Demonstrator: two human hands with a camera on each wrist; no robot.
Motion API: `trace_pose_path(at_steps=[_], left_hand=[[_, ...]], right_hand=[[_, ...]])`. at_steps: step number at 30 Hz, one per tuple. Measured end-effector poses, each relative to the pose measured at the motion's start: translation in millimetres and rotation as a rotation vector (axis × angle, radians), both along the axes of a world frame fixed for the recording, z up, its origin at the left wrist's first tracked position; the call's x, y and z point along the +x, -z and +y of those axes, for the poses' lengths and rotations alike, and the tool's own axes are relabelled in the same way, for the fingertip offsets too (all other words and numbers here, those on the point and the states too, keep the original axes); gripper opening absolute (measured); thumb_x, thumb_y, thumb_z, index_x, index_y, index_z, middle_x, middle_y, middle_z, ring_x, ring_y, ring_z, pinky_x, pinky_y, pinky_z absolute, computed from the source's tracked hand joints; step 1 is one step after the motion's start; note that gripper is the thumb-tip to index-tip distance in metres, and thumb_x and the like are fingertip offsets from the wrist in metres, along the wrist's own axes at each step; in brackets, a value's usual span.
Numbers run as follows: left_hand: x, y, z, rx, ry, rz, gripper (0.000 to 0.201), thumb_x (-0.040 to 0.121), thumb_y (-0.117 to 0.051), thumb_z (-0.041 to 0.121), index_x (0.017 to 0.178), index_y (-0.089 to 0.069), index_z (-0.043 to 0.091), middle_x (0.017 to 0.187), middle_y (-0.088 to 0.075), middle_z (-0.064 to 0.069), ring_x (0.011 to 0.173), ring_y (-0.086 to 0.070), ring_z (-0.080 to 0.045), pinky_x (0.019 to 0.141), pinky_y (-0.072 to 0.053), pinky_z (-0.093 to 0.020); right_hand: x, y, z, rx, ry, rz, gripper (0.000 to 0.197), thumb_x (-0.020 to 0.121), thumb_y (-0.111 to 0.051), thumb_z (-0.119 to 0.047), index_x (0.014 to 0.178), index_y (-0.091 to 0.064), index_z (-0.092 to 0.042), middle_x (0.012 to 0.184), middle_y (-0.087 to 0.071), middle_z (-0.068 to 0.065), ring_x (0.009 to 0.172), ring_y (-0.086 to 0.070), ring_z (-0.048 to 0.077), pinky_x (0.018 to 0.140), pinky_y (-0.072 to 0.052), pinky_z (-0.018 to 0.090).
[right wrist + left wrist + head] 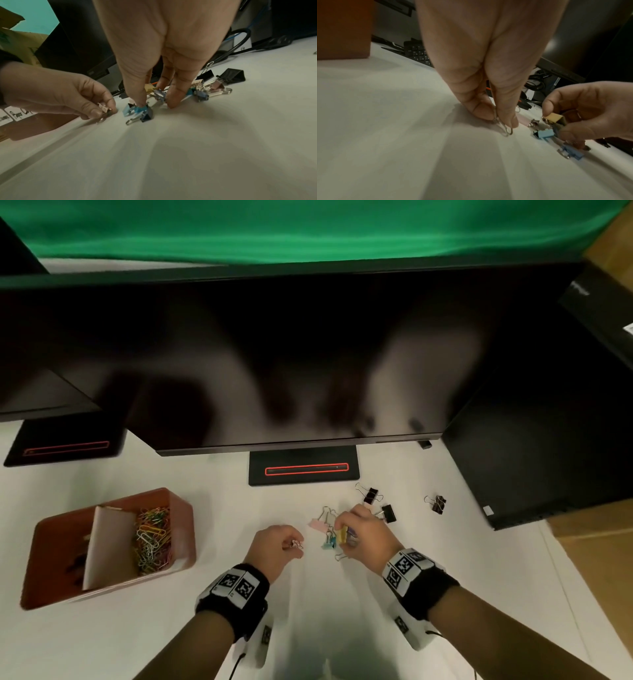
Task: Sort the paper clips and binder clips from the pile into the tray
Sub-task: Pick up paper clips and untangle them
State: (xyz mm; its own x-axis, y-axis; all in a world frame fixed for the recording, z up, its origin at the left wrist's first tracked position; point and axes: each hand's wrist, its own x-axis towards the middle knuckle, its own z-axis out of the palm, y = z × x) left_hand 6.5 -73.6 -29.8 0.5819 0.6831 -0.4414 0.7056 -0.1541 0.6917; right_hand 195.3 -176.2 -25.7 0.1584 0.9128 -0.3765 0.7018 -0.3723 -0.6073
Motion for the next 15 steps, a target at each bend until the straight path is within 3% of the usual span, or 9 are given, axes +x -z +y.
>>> trace_pose_path(at_steps=[4,7,12,15], left_hand=[[-19.2,-23.5,5.1,0.006,-0.071,-0.114,0.023,0.073,-0.075,0.008,0.081,-0.067,0.028,0.076,-0.067,0.004,0.069,-0.061,-0.004,0.069,-0.044,-0.007],[-47.1,-50.4,15.6,0.054,-0.143,-0.19,0.028,0.074,-0.074,0.007,0.081,-0.066,0.033,0.075,-0.069,0.011,0.074,-0.064,-0.006,0.072,-0.05,-0.014],[-131.5,-94.4,46.4,0.137,-0.301,-0.176,0.023,0.078,-0.071,0.011,0.096,-0.07,0.024,0.086,-0.071,0.003,0.08,-0.067,-0.009,0.077,-0.054,-0.023],[-194.0,-113.7,66.7,0.271,-0.424,-0.07,0.018,0.078,-0.071,0.013,0.094,-0.071,0.02,0.088,-0.07,0.004,0.081,-0.064,-0.007,0.08,-0.051,-0.025]], right_hand=[[-7.8,-15.0,0.4,0.095,0.002,0.045,0.029,0.077,-0.069,-0.011,0.102,-0.06,-0.022,0.103,-0.046,-0.005,0.09,-0.055,0.014,0.08,-0.05,0.023],[-27.4,-36.9,13.7,0.209,-0.043,0.062,0.03,0.078,-0.07,-0.013,0.104,-0.061,-0.024,0.104,-0.046,-0.007,0.089,-0.055,0.012,0.077,-0.049,0.018],[-96.6,-80.5,67.2,0.354,-0.201,0.139,0.029,0.079,-0.07,-0.013,0.103,-0.06,-0.025,0.1,-0.044,-0.009,0.086,-0.049,0.007,0.076,-0.044,0.015],[-159.2,-100.2,111.6,0.405,-0.324,0.201,0.03,0.079,-0.07,-0.014,0.103,-0.059,-0.027,0.1,-0.04,-0.012,0.088,-0.049,0.01,0.078,-0.047,0.021]])
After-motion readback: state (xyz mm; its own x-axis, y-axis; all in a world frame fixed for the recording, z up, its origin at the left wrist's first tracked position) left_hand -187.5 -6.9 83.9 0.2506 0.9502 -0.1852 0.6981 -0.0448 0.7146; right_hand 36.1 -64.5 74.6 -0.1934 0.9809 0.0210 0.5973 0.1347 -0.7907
